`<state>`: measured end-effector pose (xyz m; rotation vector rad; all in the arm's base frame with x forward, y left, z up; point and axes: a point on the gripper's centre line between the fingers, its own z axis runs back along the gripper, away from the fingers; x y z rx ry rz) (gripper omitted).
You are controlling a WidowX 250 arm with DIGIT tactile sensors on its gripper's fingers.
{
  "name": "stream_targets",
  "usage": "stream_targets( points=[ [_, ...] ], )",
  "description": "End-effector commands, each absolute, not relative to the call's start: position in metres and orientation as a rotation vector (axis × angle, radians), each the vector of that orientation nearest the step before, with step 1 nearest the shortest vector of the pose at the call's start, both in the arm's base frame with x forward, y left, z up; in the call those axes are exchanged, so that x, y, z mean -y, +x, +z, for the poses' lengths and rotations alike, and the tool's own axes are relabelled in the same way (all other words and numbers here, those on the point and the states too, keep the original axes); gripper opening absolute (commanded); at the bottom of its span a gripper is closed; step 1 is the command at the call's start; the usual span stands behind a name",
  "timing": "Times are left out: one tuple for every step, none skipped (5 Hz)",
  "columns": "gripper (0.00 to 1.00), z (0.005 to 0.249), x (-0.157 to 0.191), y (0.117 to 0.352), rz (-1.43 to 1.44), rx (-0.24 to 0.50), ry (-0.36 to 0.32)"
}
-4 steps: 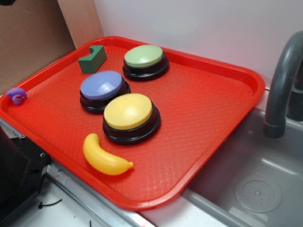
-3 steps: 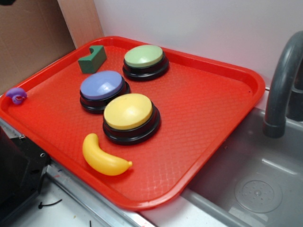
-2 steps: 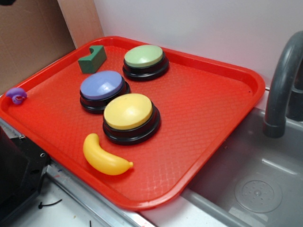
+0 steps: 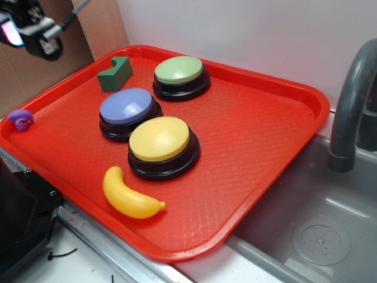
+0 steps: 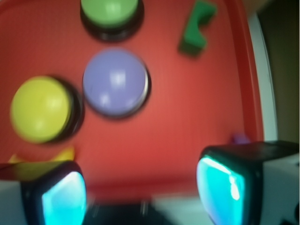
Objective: Push the purple button.
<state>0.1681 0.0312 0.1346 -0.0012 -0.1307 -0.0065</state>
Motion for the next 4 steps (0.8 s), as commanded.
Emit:
stream_targets(
  points=[
    [1.00,0.089,-0.026,0.211,-0.077,0.127,0.024],
    [1.00,0.071,-0.014,0.219,-0.101,0.114,0.005],
    [1.00,0.050,-0.010,0.223,-0.097,0.066,-0.001],
    [1.00,0.045,-0.011,0.223,-0.069,0.047,0.036]
  ],
)
